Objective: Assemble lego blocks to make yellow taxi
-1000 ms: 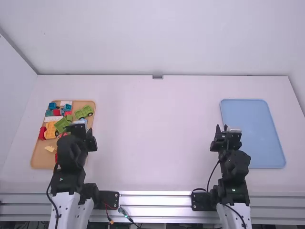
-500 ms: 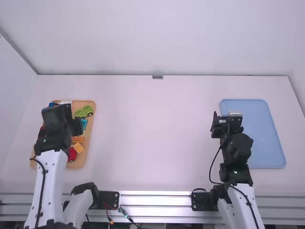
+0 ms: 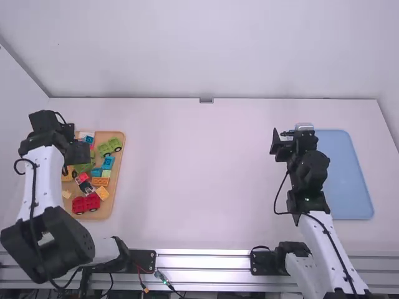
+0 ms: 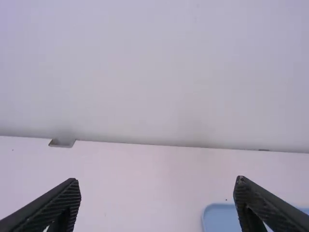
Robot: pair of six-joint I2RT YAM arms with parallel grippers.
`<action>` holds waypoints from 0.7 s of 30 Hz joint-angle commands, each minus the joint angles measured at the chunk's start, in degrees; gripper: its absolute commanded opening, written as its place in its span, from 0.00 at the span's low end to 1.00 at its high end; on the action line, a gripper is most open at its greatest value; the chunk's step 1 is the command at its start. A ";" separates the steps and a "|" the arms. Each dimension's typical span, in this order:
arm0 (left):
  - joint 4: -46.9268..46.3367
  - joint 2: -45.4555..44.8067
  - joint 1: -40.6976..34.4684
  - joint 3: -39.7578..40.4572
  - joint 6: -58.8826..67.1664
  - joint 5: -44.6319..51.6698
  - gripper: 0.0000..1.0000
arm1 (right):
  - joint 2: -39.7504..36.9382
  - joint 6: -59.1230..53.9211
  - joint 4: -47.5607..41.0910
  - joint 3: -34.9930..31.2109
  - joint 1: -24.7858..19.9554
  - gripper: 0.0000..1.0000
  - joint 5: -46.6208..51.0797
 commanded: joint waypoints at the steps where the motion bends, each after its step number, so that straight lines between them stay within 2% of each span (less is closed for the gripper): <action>1: -1.62 3.47 2.94 3.82 3.17 0.63 0.87 | 2.47 -0.32 1.28 3.17 0.60 0.87 -0.32; 6: -4.54 9.55 8.93 8.99 10.23 6.78 0.93 | 6.60 -2.92 2.72 5.25 1.93 0.93 -0.48; 13: -6.66 14.78 15.51 12.99 14.12 8.05 0.98 | 9.84 -3.36 4.31 6.85 3.25 0.98 -0.65; 16: -7.64 17.10 16.26 13.66 20.11 11.03 1.00 | 10.39 -3.42 4.57 7.13 3.23 0.99 -0.70; 21: -5.51 21.51 16.31 13.75 19.74 9.01 0.99 | 10.47 -3.26 4.61 7.17 3.23 0.99 -0.68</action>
